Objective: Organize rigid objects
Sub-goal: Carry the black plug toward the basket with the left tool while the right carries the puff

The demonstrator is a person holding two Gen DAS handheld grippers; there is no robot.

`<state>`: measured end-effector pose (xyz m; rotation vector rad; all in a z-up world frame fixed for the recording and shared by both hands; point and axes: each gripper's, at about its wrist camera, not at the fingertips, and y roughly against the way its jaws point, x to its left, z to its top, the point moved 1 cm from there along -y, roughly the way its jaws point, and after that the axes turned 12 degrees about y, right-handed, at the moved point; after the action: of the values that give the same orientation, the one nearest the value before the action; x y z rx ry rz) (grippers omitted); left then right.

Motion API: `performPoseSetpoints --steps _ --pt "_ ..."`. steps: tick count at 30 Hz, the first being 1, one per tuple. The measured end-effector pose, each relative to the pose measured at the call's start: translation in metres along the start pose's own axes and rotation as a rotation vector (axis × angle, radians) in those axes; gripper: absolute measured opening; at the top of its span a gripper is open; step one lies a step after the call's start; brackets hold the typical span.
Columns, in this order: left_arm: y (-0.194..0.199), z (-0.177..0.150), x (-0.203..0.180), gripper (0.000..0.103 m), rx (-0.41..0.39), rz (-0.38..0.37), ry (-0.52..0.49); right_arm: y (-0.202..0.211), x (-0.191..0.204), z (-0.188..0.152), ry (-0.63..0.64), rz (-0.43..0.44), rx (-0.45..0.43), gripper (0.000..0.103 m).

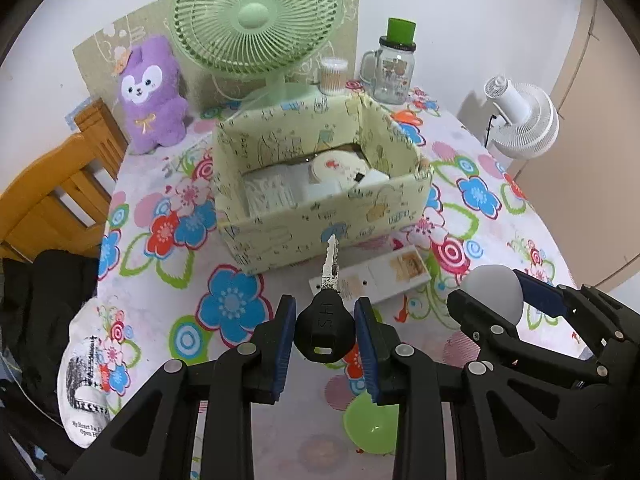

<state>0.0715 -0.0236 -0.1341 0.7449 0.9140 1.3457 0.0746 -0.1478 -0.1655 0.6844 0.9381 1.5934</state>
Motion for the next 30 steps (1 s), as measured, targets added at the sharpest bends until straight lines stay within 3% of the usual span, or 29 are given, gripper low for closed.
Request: performPoseSetpoints --steps 19,30 --pt "0.034 0.037 -0.006 0.030 -0.074 0.006 0.037 0.033 -0.009 0.045 0.041 0.013 -0.064 0.059" --pt "0.038 0.055 -0.003 0.030 -0.106 0.021 0.085 0.036 -0.009 0.072 0.127 0.025 -0.087 0.059"
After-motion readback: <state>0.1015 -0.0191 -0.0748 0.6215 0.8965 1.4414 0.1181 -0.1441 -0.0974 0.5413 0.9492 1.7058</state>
